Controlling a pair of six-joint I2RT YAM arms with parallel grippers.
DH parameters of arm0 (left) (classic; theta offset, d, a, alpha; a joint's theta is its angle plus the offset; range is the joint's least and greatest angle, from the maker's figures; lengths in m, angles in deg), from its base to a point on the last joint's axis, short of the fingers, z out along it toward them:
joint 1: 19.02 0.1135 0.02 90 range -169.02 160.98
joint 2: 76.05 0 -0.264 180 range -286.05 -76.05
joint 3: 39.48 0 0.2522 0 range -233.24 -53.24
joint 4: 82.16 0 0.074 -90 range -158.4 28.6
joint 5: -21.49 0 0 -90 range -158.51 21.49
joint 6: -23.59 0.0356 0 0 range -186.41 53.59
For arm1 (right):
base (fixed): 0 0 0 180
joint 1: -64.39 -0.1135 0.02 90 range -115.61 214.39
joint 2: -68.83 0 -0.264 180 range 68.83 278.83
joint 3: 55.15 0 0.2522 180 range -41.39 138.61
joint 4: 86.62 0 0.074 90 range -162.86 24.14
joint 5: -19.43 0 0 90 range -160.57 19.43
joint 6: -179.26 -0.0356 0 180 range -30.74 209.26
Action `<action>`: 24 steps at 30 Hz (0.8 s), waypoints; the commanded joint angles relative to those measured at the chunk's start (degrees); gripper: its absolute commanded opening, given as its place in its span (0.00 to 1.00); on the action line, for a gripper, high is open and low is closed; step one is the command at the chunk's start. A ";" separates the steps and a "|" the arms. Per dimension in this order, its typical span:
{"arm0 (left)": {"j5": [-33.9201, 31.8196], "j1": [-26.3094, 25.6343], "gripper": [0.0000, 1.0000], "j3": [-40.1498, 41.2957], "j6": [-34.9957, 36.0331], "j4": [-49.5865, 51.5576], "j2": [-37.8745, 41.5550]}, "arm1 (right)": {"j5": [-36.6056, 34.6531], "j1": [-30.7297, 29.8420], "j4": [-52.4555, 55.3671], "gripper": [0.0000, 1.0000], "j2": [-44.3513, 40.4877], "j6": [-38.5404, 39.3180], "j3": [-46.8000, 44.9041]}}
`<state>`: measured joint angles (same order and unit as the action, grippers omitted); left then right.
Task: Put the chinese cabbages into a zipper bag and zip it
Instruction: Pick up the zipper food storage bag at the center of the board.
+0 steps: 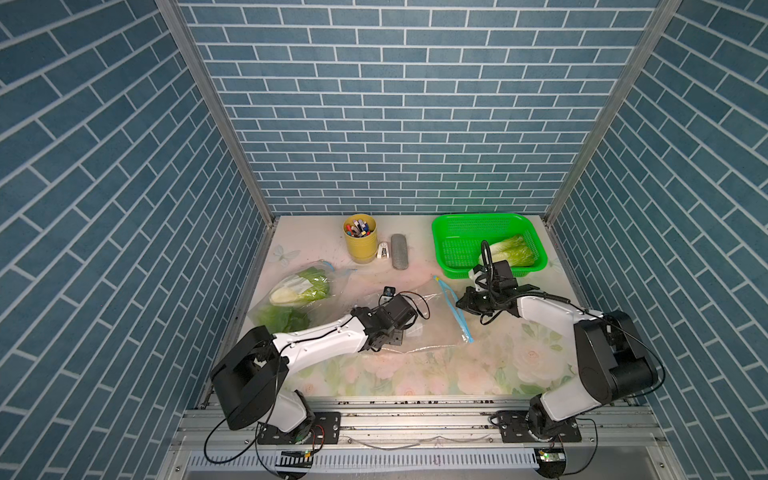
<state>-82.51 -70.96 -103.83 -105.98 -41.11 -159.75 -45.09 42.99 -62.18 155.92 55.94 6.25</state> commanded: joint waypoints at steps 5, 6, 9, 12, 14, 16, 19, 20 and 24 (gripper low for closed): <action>-3.65 0.96 0.57 -5.53 1.85 6.41 9.40 | -0.50 -2.57 4.24 0.00 -8.06 -2.46 7.05; -3.93 1.13 0.57 -6.10 2.14 7.10 10.76 | -0.60 -2.91 4.50 0.00 -9.08 -2.92 7.95; -4.41 1.66 0.58 -9.08 2.10 10.50 14.00 | -0.43 -3.93 5.88 0.00 -11.28 -3.85 11.49; -5.82 1.76 0.59 -13.61 2.49 14.04 16.10 | -1.35 -5.10 7.03 0.00 -12.85 -4.12 15.23; -6.01 1.76 0.60 -16.82 2.69 15.30 16.98 | -1.72 -5.94 7.70 0.00 -13.08 -4.21 17.98; -5.31 1.76 0.60 -20.78 3.02 15.64 17.12 | -2.40 -7.23 8.90 0.00 -12.84 -4.30 21.20; -3.75 1.76 0.62 -25.93 3.29 15.66 15.95 | -3.92 -9.94 9.44 0.00 -12.57 -3.67 24.98; -3.41 1.76 0.63 -27.38 3.31 15.44 15.32 | -4.63 -10.80 9.81 0.00 -12.24 -3.37 26.08; -0.11 1.76 0.64 -34.78 3.70 15.44 10.35 | -7.61 -13.53 11.47 0.00 -11.24 -2.93 29.88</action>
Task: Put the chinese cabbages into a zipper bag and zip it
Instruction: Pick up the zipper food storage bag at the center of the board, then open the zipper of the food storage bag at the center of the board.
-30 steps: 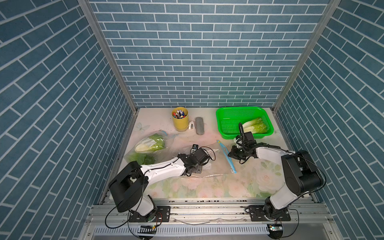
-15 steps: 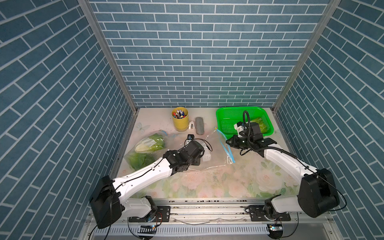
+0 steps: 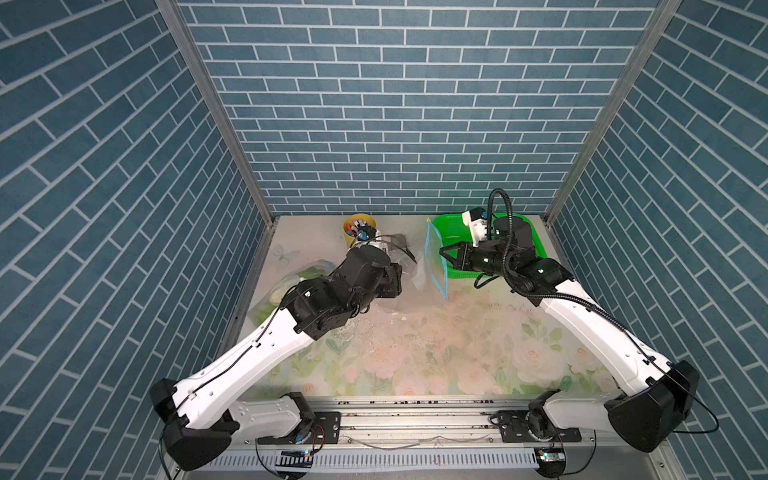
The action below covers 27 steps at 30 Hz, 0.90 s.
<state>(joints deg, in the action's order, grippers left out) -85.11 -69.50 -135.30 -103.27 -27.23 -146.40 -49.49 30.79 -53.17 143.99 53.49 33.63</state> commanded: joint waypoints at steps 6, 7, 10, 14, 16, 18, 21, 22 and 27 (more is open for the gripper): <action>8.01 0.29 0.67 -10.92 1.93 -0.46 -11.31 | -6.31 -3.47 2.99 0.00 0.83 0.61 4.73; 7.64 0.29 0.67 -12.02 1.80 -0.09 -12.69 | -6.40 -3.57 3.12 0.00 0.83 0.61 4.88; 7.95 0.28 0.66 -14.02 2.30 -0.02 -15.81 | -6.49 -3.89 3.37 0.00 0.95 0.79 5.38; 7.65 0.29 0.59 -14.84 2.06 -0.18 -18.55 | -6.50 -4.09 3.00 0.00 0.70 0.79 5.32; 7.06 0.38 0.57 -13.69 1.63 -1.79 -18.67 | -6.43 -4.10 2.75 0.00 0.69 0.79 5.29; 8.12 0.64 0.57 -13.30 1.33 -2.86 -19.31 | -6.16 -4.10 2.56 0.00 0.94 0.87 5.40; 7.37 0.81 0.52 -13.77 0.91 -1.95 -20.59 | -5.80 -4.15 2.30 0.00 1.39 0.88 5.47; 6.99 0.90 0.51 -13.20 0.66 -2.40 -20.62 | -5.70 -4.11 2.23 0.00 1.48 0.88 5.48; 7.41 1.52 0.41 -10.16 -1.81 -5.58 -20.40 | -5.81 -4.15 1.63 0.00 1.83 0.79 5.24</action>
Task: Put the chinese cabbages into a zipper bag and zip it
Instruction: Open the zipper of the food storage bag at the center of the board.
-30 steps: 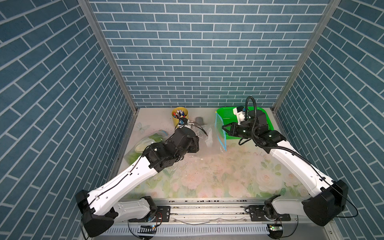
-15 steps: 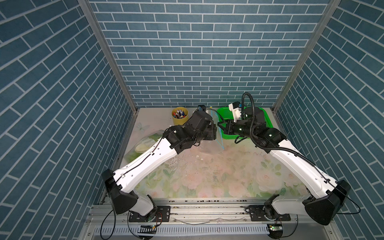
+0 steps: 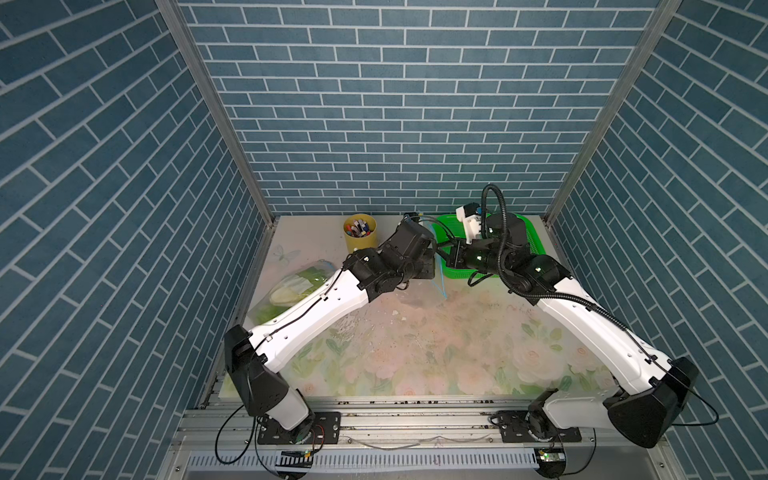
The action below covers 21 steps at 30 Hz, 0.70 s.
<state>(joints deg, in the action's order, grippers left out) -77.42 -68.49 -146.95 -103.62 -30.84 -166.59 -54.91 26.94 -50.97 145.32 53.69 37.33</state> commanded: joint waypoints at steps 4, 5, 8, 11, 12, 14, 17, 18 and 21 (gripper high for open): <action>0.27 0.52 0.33 3.43 -2.85 -5.04 -0.33 | -0.37 -0.29 -0.88 0.00 0.92 0.51 1.59; 0.13 0.60 0.31 3.85 -3.21 -5.58 -0.27 | -0.28 -0.37 -0.97 0.00 1.03 0.50 1.62; -0.32 0.69 0.28 4.46 -3.90 -6.51 -0.60 | -0.19 -0.34 -0.97 0.00 1.29 0.50 1.66; -0.35 0.69 0.22 4.72 -4.27 -7.16 -1.10 | -0.19 -0.34 -1.15 0.00 1.38 0.42 1.48; -0.52 0.78 0.21 4.52 -4.34 -6.99 -1.21 | -0.19 -0.37 -1.11 0.00 1.38 0.42 1.44; -1.18 0.78 0.18 4.37 -4.21 -6.56 -1.39 | -0.28 -0.34 -1.05 0.00 1.38 0.50 1.43; -2.47 0.86 0.11 4.50 -3.90 -5.98 -0.87 | -0.28 -0.34 -0.80 0.00 1.30 0.75 1.40; -2.84 0.87 0.10 4.55 -3.75 -5.75 -0.60 | -0.59 -0.32 -0.49 0.00 1.29 0.92 1.44; -4.51 1.05 0.08 3.91 -2.39 -4.10 0.16 | -1.76 -0.34 0.56 0.00 0.97 1.55 1.57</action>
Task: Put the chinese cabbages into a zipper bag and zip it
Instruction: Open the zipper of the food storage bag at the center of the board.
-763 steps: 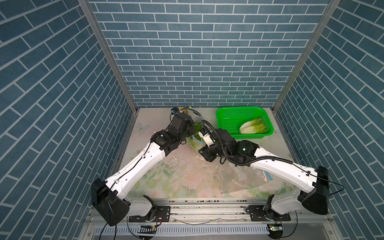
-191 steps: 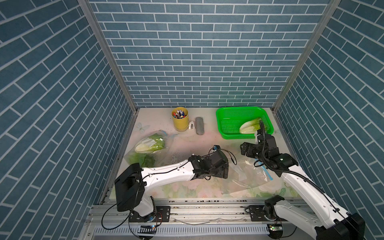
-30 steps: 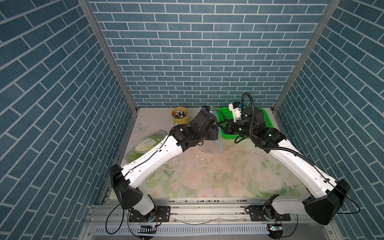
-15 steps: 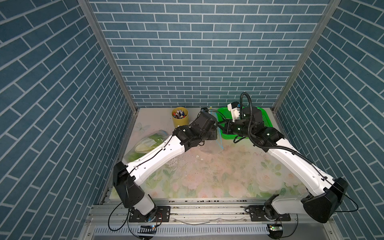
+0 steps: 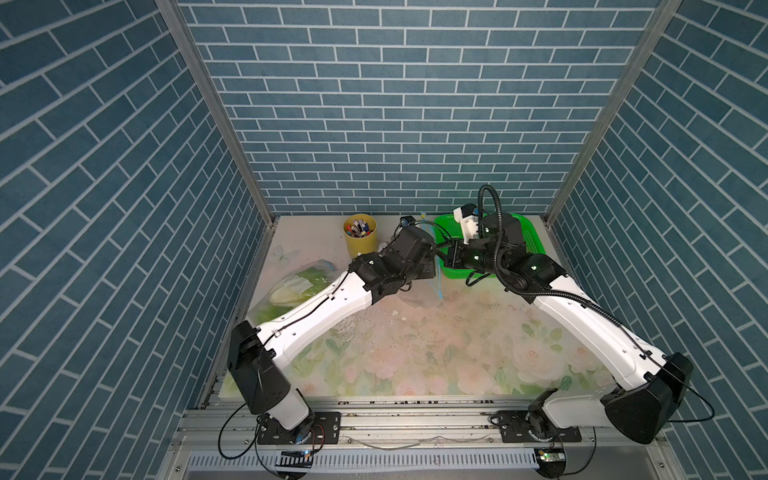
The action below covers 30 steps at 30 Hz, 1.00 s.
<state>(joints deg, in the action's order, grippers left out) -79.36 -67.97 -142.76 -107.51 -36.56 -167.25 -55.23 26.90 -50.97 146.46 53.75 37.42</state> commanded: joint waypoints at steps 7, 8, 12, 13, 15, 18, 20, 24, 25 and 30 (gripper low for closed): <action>-7.60 2.10 0.02 -6.43 9.20 10.66 2.36 | -1.98 -0.30 3.45 0.00 -0.98 2.04 1.66; -8.41 2.15 0.02 -7.07 10.58 11.42 2.71 | -2.06 -0.30 3.87 0.00 -1.07 2.15 1.57; -10.94 2.45 0.02 -11.41 15.78 16.71 2.96 | -3.52 -0.26 5.31 0.00 -1.60 2.55 0.48; -11.03 2.45 0.02 -12.48 17.21 17.76 2.83 | -3.57 -0.30 5.51 0.00 -1.56 2.55 0.15; -10.75 2.45 0.02 -13.30 18.56 19.04 2.39 | -3.53 -0.30 5.45 0.00 -1.51 2.58 -0.92; -8.55 2.37 0.00 -11.95 19.59 18.49 1.38 | -2.80 -0.30 5.14 0.00 -0.65 2.44 -2.63; -7.34 2.28 0.00 -9.81 19.38 16.69 0.94 | -2.34 -0.30 5.40 0.02 0.21 2.31 -3.28; -6.15 2.20 0.00 -8.08 19.19 15.01 -0.62 | -1.70 -0.28 6.41 0.18 1.70 2.74 -3.88; -6.42 2.06 0.00 -8.01 18.96 14.86 -1.00 | -2.00 -0.27 7.15 0.22 2.14 3.09 -3.77; -5.59 1.32 0.00 -6.51 18.55 11.86 -1.68 | -2.85 -0.18 8.17 0.48 3.70 3.81 -4.38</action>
<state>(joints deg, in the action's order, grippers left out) -85.59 -66.17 -150.01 -89.46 -22.66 -168.71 -57.38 26.90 -44.69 149.28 56.99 33.74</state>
